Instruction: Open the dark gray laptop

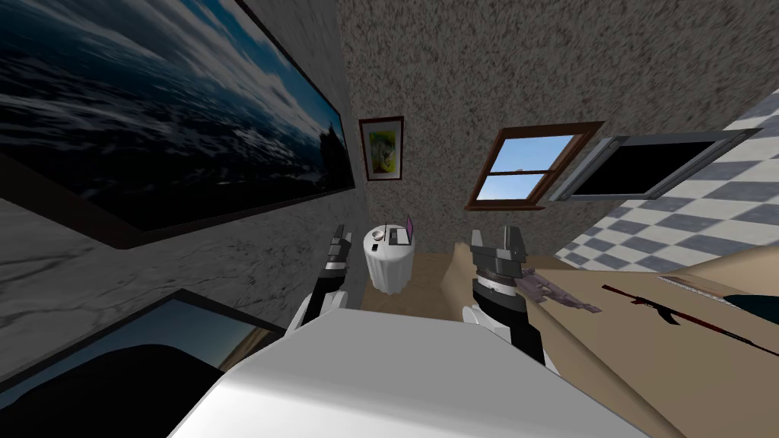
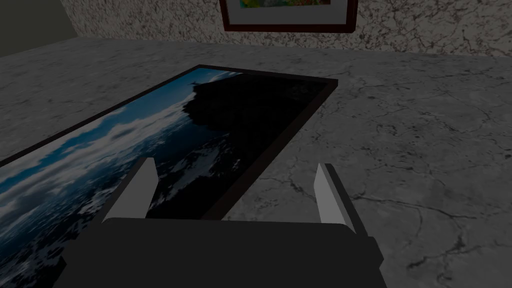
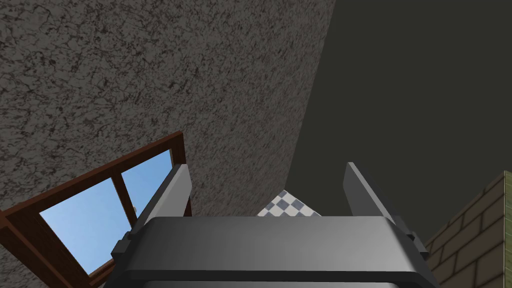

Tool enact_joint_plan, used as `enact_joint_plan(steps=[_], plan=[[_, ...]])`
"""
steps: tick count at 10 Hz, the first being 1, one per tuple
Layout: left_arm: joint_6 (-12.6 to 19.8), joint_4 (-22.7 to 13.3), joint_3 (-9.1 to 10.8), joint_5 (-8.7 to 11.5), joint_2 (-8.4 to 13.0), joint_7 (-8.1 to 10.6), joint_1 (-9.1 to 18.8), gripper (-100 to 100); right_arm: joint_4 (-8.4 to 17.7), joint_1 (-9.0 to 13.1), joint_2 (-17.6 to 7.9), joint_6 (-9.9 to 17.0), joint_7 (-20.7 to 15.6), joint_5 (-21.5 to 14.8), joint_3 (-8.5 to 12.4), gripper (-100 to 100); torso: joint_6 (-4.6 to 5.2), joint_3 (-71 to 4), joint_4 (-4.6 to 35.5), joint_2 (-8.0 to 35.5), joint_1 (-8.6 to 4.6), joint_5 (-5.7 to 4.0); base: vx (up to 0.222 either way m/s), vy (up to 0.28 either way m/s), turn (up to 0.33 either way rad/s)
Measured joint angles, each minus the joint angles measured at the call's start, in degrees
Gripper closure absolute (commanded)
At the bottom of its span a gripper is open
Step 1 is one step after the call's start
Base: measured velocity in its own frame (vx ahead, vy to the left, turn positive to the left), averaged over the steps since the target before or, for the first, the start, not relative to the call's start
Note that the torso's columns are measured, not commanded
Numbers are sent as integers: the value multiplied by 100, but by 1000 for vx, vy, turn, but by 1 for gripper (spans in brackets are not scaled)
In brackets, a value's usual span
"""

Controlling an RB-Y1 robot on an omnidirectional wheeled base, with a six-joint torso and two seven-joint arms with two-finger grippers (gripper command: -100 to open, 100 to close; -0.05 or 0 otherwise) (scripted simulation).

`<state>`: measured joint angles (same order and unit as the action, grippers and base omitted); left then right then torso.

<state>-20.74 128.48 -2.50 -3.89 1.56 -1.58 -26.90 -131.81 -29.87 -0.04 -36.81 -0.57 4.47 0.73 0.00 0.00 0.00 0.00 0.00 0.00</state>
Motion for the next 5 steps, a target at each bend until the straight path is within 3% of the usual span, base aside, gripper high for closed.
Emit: enact_joint_plan(steps=[2, 5], plan=[[0, 0, 0, 0, 0, 0, 0, 0, 0, 0, 0, 0, 0, 0, 0, 0, 0, -1200, 600, 597, 0, 0, 0, 0, 0], [0, 1, 0, 0, 0, 0, 0, 0, -1, 0, 0, 0, 0, 0, 0, 0, 0, -3692, 1846, 1845, 0, 0, 0, 0, 0]])
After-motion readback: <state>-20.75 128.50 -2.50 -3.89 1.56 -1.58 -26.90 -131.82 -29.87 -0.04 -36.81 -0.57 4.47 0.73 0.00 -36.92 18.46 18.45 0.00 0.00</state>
